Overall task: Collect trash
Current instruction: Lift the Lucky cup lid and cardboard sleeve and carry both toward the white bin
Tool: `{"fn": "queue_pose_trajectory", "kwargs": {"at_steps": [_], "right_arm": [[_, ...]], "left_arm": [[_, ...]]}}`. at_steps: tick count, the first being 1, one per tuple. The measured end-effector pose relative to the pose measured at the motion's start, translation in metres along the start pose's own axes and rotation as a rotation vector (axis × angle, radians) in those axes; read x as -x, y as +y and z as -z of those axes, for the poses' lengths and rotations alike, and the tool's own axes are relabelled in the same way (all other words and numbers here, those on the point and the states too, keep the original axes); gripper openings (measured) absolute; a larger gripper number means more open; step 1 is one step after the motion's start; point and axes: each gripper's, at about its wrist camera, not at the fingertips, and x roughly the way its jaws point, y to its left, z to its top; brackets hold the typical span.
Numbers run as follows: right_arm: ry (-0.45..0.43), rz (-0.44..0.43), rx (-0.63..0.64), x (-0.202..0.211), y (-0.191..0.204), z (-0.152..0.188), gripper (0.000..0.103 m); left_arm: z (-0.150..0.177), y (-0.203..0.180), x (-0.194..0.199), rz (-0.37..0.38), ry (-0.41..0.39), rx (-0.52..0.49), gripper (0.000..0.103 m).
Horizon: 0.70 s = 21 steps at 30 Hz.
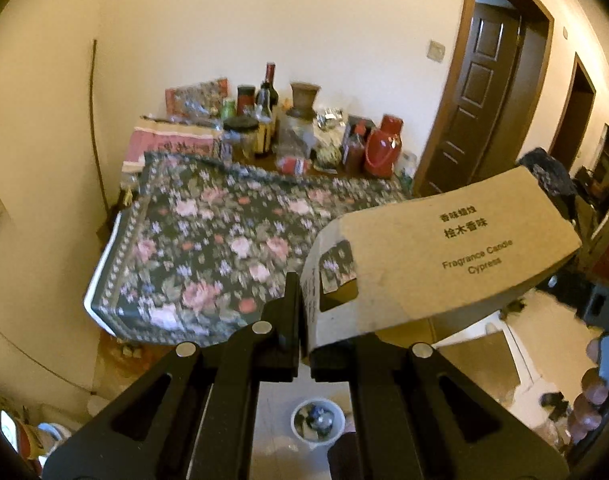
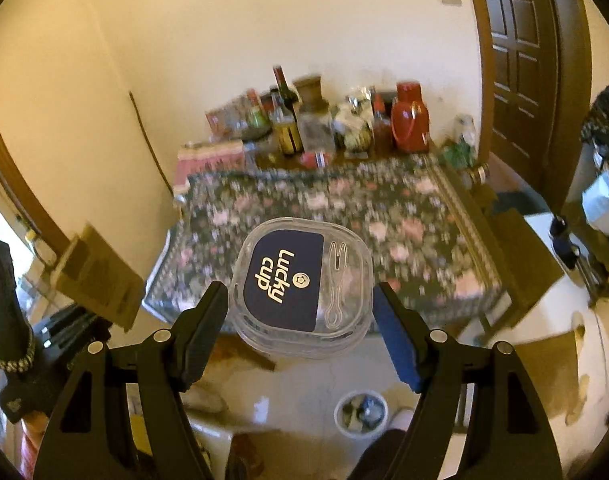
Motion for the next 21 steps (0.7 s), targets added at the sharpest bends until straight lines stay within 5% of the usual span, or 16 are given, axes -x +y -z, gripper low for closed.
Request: {"fn": "queue_pose_trajectory", "kwargs": {"at_steps": [9,21], "right_arm": [[0.264,0.01,-0.011,-0.083,-0.026,0.063,0.068],[0.562,0.008,0.025,-0.271,-0.099,0.193,0.066]], "left_arm": [[0.055,0.002,-0.045,-0.02,0.162,0.042,0.002],[0.185,0.027,-0.191,-0.104,0.368,0.154,0.002]]}}
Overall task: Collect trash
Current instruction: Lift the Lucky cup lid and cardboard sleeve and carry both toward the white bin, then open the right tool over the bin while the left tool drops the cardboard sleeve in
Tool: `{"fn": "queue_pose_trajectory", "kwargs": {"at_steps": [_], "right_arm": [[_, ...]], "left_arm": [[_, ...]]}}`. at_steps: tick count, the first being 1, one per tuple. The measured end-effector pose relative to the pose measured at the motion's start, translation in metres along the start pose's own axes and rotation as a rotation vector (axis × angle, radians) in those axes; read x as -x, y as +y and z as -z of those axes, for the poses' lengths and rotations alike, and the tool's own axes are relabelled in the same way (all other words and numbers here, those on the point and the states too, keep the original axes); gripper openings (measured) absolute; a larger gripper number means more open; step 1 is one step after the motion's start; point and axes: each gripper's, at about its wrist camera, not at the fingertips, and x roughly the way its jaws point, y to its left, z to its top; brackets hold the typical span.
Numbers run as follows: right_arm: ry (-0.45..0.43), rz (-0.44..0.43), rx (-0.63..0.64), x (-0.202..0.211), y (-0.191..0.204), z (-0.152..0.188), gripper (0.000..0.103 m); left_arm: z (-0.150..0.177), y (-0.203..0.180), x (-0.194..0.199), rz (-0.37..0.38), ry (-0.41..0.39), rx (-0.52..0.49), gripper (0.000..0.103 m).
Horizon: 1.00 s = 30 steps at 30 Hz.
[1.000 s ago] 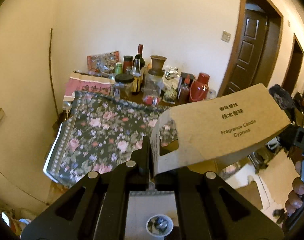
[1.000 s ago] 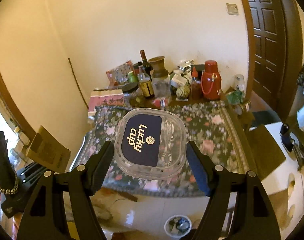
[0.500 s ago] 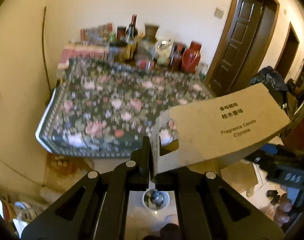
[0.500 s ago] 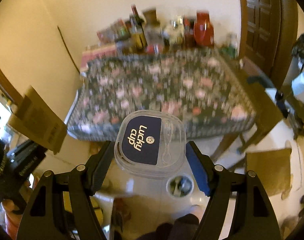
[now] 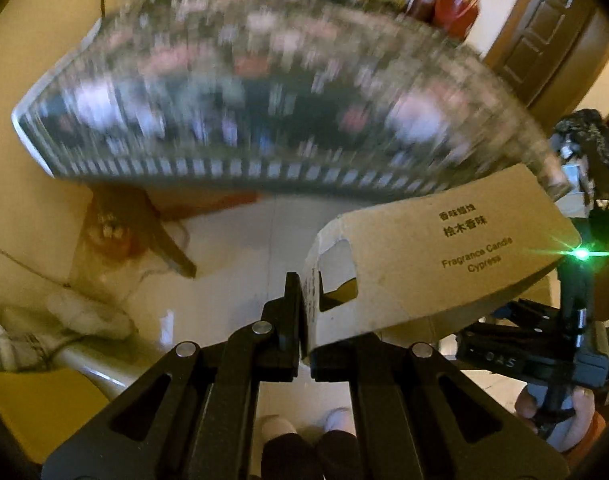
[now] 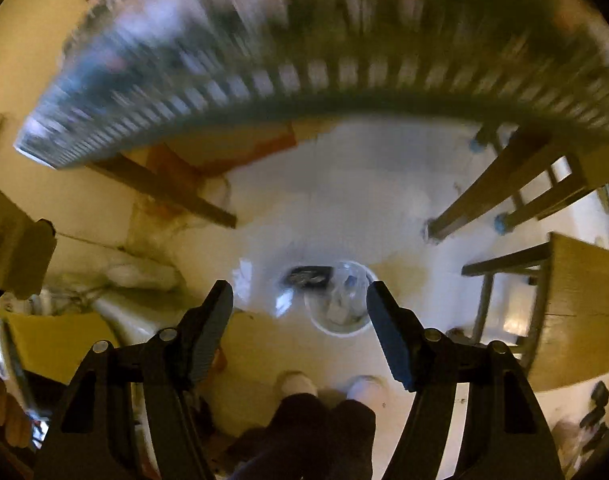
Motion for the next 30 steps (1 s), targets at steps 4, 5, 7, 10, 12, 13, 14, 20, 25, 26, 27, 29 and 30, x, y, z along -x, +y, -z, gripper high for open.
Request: {"fn": "queue_pose_trajectory", "kwargs": {"at_steps": [4,5,7,10,12,13,14,20,25,26,27,29,30], "right_arm": [[0.056,-0.019,0.001,-0.067,-0.015,0.011,0.066],[0.064,-0.027,-0.001,-0.078,-0.018,0.013,0.066],[0.084,-0.037,-0.001,-0.104,-0.024,0.018,0.066],[0.1,-0.019,-0.011,-0.129,-0.035,0.027,0.066],[0.1,0.0,-0.025,-0.136,-0.044,0.032,0.066],[0.099,0.007,-0.034,-0.138,-0.048,0.032,0.066],[0.099,0.016,-0.042,-0.14,-0.054,0.034,0.066],[0.087,0.063,-0.076,-0.148,-0.084,0.042,0.066],[0.067,0.084,-0.089,-0.149,-0.101,0.043,0.066],[0.063,0.082,-0.094,-0.147,-0.103,0.044,0.066],[0.062,0.08,-0.099,-0.146,-0.105,0.044,0.066],[0.055,0.07,-0.107,-0.141,-0.108,0.044,0.066],[0.055,0.065,-0.111,-0.137,-0.108,0.043,0.066]], "left_arm": [[0.031,0.011,-0.068,-0.028,0.065,0.033,0.002],[0.039,0.014,-0.083,-0.03,0.079,0.041,0.002],[0.053,0.02,-0.113,-0.04,0.109,0.051,0.002],[0.072,0.024,-0.154,-0.047,0.155,0.061,0.002],[0.085,0.024,-0.183,-0.053,0.188,0.055,0.002],[0.089,0.023,-0.195,-0.054,0.205,0.052,0.002],[0.097,0.021,-0.211,-0.041,0.229,0.052,0.002],[0.137,-0.005,-0.294,0.005,0.381,0.02,0.002],[0.165,-0.03,-0.345,0.011,0.478,0.01,0.013],[0.169,-0.033,-0.354,0.004,0.504,0.015,0.019],[0.172,-0.035,-0.361,-0.004,0.523,0.022,0.033],[0.175,-0.035,-0.365,-0.009,0.529,0.029,0.037],[0.176,-0.036,-0.363,-0.018,0.539,0.025,0.037]]}}
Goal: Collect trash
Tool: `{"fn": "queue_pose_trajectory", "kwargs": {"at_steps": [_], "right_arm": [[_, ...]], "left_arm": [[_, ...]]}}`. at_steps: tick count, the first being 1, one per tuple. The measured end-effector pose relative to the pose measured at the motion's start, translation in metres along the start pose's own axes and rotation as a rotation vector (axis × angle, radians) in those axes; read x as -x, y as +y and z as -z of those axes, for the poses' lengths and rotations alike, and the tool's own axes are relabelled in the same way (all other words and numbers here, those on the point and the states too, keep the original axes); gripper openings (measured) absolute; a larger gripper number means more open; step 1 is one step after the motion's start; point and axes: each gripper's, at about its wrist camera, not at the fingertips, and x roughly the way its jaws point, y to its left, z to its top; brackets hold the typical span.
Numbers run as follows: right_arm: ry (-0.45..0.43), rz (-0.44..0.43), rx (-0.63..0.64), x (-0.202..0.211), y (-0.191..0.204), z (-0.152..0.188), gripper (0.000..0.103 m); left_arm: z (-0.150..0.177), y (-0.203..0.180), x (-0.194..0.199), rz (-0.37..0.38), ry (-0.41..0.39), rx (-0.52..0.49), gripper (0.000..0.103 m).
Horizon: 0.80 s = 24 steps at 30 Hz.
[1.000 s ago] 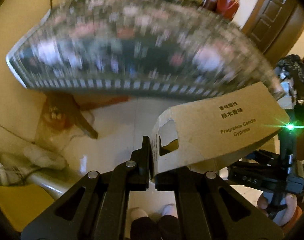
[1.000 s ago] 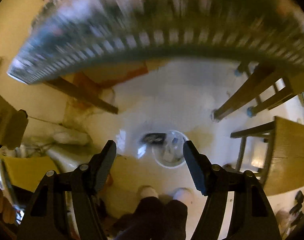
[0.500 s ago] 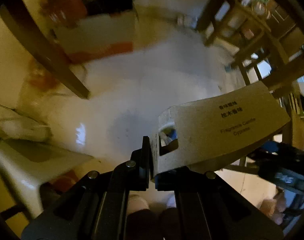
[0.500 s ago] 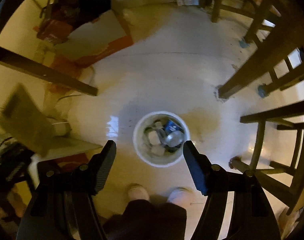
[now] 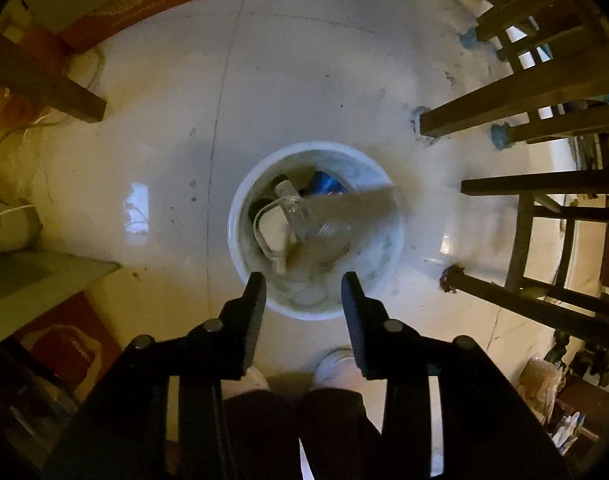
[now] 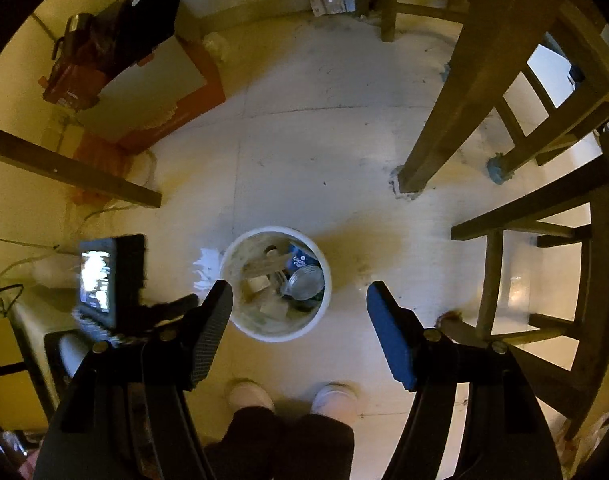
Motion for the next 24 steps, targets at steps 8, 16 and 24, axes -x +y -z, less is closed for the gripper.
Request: {"fn": "queue_pose_trajectory", "kwargs": {"at_steps": [8,16,24], "right_arm": [[-0.045,-0.029,0.045,0.076,0.013,-0.007,0.066],[-0.182,-0.073,0.133,0.239,0.05,-0.007,0.066],[-0.46,-0.093,0.218,0.414,0.086,0.021,0.066]], "left_arm": [[0.014,-0.009,0.104,-0.043,-0.078,-0.054,0.037],[0.05,-0.025,0.324,-0.045,-0.308,-0.057,0.038],[0.121,-0.048,0.536,-0.006,-0.629,-0.08,0.038]]}}
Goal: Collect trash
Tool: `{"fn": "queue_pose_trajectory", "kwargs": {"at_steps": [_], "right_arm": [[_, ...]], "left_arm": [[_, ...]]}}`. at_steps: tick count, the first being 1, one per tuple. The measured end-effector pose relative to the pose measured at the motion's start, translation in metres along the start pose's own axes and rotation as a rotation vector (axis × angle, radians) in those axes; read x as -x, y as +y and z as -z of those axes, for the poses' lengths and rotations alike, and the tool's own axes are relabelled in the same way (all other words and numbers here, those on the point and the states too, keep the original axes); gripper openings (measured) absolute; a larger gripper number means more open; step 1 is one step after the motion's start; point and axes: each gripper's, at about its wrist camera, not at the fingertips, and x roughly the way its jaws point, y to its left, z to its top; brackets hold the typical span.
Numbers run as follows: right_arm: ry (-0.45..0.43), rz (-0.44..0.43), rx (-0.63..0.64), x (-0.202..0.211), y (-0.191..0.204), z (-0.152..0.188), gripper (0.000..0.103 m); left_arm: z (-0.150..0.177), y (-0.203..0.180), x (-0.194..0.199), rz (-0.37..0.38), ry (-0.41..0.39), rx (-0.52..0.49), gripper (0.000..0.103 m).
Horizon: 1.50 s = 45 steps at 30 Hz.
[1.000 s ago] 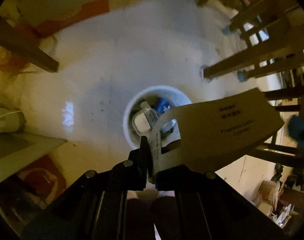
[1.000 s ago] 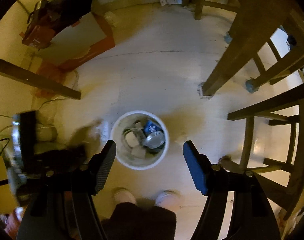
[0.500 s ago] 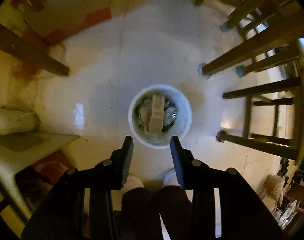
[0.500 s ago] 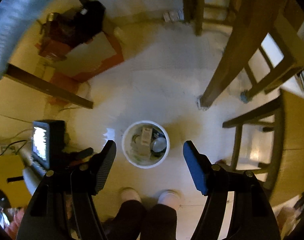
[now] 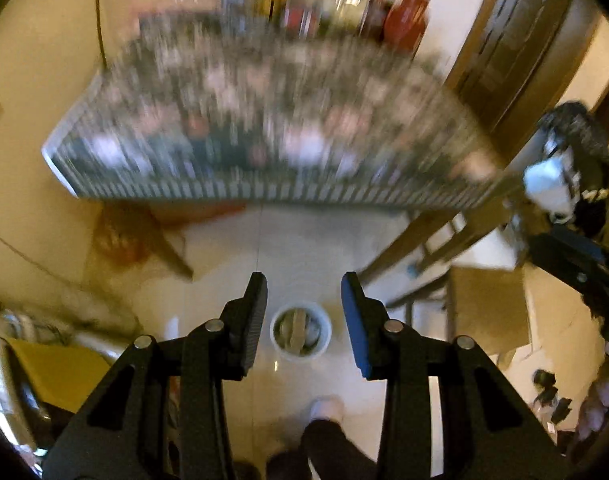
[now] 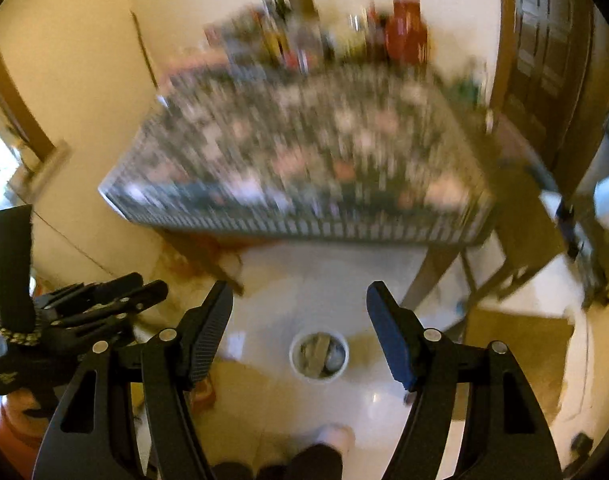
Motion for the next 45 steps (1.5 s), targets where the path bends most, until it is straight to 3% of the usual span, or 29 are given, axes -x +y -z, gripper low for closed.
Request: {"fn": "queue_pose_trajectory", "kwargs": {"at_steps": [5,9,12,15,16,18,22,31,45], "right_arm": [[-0.195,-0.025,0.021,0.099,0.023,-0.008,0.066],[-0.34,-0.009,0.064,0.173,0.056,0.007,0.066],[-0.402,0.006,0.083,0.21,0.075,0.026,0.066],[-0.438,-0.001,0.103,0.232,0.091,0.047,0.076],[-0.447,-0.004,0.106,0.237,0.096,0.053,0.084],[-0.458,0.0,0.108,0.244,0.103,0.06,0.089],[-0.459,0.043,0.119,0.251,0.117,0.07,0.096],[-0.441,0.058,0.13,0.258,0.126,0.085,0.096],[-0.416,0.065,0.122,0.261,0.129,0.093,0.096]], "left_arm": [[0.001,-0.013,0.119,0.03,-0.202,-0.058,0.038],[0.024,-0.017,0.204,0.102,-0.334,-0.08,0.041],[0.044,-0.018,0.252,0.117,-0.404,-0.085,0.046],[0.068,-0.013,0.289,0.12,-0.453,-0.086,0.072],[0.075,-0.012,0.299,0.118,-0.469,-0.085,0.081],[0.089,-0.008,0.318,0.106,-0.505,-0.081,0.088],[0.106,-0.003,0.339,0.092,-0.543,-0.088,0.088],[0.121,0.01,0.355,0.091,-0.561,-0.075,0.088],[0.125,0.011,0.349,0.097,-0.537,-0.085,0.088]]}}
